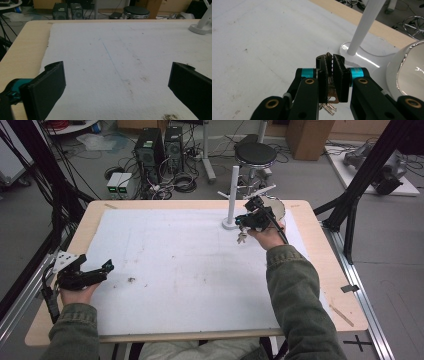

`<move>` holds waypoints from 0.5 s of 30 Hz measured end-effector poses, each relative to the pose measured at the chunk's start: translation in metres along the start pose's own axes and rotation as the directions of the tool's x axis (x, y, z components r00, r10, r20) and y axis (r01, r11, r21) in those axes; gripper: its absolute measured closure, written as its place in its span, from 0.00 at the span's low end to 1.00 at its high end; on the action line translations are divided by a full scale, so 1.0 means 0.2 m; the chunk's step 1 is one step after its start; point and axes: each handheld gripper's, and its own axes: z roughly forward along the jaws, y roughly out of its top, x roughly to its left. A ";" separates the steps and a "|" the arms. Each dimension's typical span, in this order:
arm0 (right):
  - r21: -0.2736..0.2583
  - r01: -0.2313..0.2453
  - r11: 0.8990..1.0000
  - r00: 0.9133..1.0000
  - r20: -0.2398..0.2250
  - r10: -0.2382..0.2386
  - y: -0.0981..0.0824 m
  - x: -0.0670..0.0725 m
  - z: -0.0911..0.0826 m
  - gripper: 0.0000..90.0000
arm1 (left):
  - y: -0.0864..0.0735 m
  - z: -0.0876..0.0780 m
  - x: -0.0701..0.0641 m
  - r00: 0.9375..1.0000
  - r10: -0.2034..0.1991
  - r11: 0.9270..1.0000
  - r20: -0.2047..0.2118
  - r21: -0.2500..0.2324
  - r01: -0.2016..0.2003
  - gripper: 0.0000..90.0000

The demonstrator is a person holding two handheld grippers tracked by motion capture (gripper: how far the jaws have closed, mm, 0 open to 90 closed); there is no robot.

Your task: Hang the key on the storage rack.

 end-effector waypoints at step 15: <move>-0.080 -0.011 0.997 0.999 0.048 0.015 0.14 -0.04 -0.21 0.92 | 0.00 0.00 0.00 1.000 0.002 1.000 0.003 0.002 -0.002 0.02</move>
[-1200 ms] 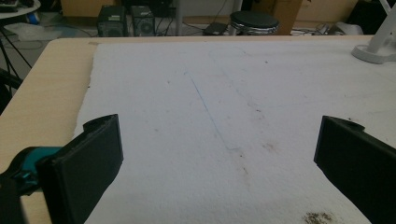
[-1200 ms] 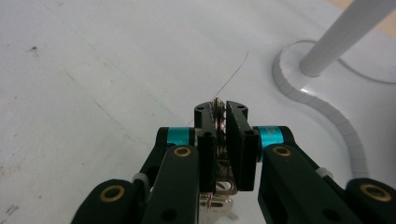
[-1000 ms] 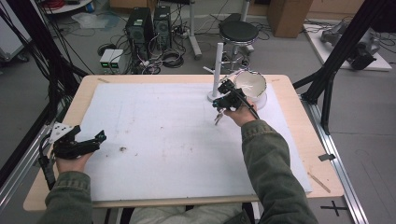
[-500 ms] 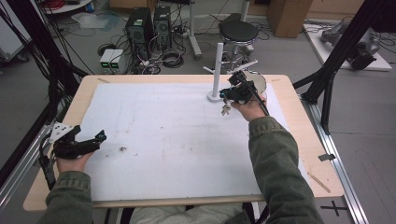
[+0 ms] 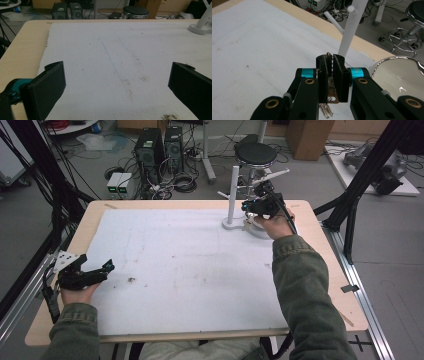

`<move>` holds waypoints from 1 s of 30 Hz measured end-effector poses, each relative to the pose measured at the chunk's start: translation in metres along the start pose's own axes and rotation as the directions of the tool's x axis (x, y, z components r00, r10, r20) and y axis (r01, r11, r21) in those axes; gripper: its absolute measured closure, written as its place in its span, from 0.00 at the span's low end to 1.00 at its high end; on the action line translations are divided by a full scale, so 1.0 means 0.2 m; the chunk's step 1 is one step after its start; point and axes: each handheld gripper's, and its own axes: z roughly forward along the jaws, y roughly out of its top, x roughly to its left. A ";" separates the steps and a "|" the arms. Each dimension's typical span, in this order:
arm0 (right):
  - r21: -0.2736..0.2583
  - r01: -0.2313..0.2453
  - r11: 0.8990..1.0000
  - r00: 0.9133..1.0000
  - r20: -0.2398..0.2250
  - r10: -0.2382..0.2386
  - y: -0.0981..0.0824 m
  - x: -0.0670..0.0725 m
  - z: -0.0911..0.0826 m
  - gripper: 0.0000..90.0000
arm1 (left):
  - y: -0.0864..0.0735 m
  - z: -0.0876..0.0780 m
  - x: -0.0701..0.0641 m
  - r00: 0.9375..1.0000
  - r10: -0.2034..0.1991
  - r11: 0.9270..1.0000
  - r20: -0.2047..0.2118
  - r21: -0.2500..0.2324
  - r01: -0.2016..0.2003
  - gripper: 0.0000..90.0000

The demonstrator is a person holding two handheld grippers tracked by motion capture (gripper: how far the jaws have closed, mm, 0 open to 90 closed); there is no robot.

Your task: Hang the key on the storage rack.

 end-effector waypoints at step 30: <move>-0.090 -0.082 0.993 0.995 0.049 0.087 0.28 -0.13 -0.06 0.92 | 0.00 0.01 0.00 1.000 -0.004 1.000 0.008 0.002 0.004 0.02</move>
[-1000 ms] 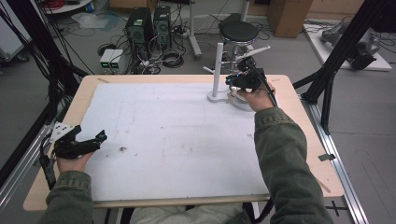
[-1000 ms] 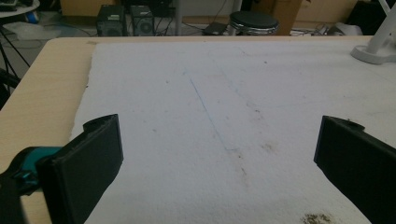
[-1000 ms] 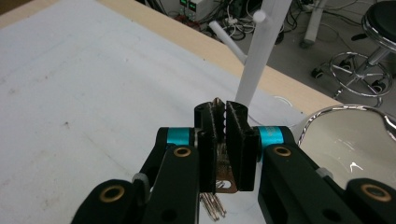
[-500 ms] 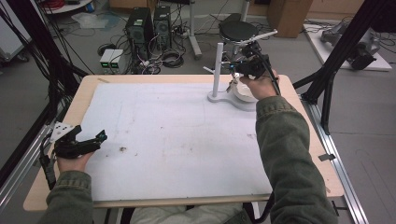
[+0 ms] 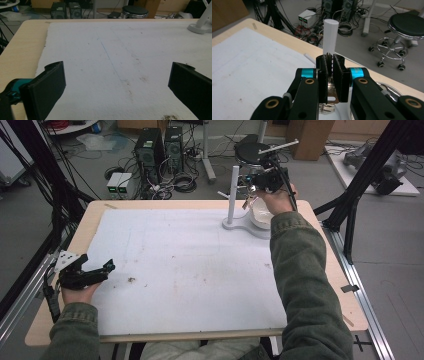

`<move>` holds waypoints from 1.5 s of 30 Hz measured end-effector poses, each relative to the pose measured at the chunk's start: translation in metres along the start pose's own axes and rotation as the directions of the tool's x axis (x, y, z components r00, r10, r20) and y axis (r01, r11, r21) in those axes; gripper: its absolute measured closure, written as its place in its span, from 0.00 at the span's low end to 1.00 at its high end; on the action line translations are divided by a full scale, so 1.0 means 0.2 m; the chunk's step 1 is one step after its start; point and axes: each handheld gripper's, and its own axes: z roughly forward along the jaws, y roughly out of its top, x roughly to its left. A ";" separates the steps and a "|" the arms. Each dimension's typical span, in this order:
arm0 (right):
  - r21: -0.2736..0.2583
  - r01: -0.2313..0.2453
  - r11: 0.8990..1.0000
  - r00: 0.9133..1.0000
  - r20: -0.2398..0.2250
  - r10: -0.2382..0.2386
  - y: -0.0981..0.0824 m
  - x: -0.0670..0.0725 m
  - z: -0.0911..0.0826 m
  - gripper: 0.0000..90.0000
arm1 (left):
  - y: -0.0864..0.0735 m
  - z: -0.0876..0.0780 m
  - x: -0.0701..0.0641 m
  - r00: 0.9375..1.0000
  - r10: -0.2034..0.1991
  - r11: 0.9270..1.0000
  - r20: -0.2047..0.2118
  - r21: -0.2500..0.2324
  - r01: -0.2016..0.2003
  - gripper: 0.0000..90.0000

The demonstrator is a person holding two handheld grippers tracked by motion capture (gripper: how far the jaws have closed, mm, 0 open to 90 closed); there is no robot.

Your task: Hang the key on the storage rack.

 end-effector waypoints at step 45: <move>0.014 0.030 0.999 0.998 0.060 -0.031 0.10 0.13 0.31 0.92 | 0.00 0.01 0.01 1.000 -0.006 1.000 0.009 -0.014 0.006 0.02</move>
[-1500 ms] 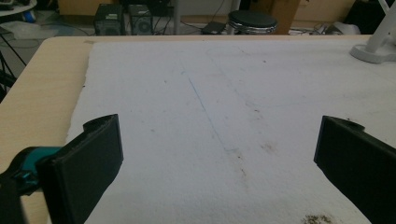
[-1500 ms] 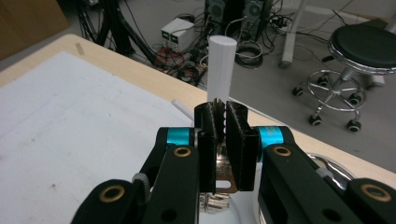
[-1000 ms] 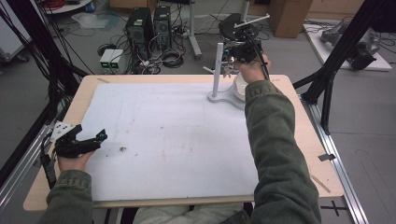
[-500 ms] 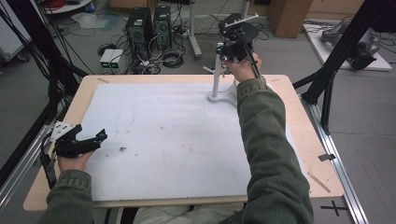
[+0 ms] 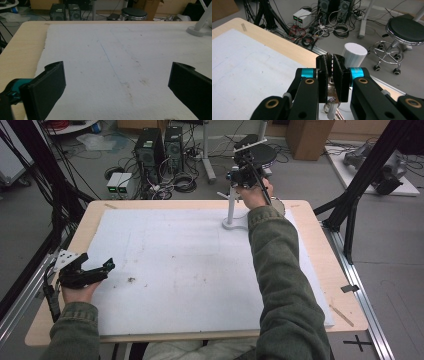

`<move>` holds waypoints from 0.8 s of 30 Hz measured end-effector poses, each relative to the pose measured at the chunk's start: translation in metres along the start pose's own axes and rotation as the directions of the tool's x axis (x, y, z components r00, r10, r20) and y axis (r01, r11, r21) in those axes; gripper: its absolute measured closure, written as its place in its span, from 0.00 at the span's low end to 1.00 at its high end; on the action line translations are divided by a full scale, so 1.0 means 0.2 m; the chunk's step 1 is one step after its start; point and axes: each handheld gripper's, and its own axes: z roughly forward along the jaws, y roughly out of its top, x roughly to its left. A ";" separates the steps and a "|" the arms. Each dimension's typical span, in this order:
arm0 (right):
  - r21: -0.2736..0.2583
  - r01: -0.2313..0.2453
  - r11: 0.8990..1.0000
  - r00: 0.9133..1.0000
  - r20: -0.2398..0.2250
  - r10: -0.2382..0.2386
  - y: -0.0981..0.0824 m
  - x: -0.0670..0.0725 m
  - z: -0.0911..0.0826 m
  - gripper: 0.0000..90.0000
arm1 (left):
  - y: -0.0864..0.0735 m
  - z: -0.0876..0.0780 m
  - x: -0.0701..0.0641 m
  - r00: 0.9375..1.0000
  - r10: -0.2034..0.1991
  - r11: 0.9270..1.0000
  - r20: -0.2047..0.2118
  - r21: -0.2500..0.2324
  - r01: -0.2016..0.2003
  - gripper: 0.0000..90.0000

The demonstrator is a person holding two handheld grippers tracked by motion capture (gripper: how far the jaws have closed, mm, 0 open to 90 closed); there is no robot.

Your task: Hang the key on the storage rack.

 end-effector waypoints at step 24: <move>0.009 -0.062 0.998 0.991 -0.121 0.063 -0.08 -0.01 -0.07 0.33 | 0.00 0.00 -0.01 1.000 0.010 1.000 -0.006 0.008 -0.010 0.02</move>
